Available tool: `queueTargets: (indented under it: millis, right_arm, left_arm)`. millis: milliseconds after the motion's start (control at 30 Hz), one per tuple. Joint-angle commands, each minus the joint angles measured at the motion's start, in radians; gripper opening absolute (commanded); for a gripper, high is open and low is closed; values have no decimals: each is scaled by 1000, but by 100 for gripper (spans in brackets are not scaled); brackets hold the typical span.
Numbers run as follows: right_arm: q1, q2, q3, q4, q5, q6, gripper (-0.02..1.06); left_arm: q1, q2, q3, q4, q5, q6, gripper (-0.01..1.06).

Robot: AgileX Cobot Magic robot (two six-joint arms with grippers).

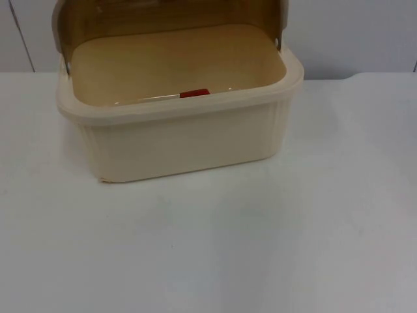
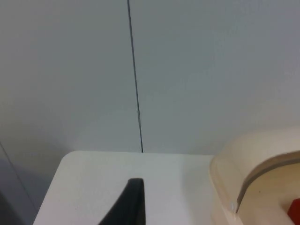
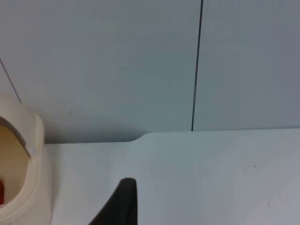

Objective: Open the box lid with the left hand, place the block into the box with the right hand, then close the box lid with the left hand.

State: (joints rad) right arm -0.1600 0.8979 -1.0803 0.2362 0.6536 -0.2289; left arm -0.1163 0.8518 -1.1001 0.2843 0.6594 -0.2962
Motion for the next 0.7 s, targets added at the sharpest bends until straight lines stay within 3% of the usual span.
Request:
queueTargets:
  millis: [0,133,367,667]
  right_arm:
    - [-4,-4,5,-5,-53,1,105]
    - [-4,-6,5,13,-98,16,105]
    - [-4,-6,5,20,-95,84,105]
    - [-4,5,5,27,-50,76,105]
  left_arm:
    - [1,-4,0,7,-11,3,105]
    - [1,-4,0,29,-14,3,105]
    - [1,-4,0,50,-20,3,105]
    - [1,-4,0,26,16,3,105]
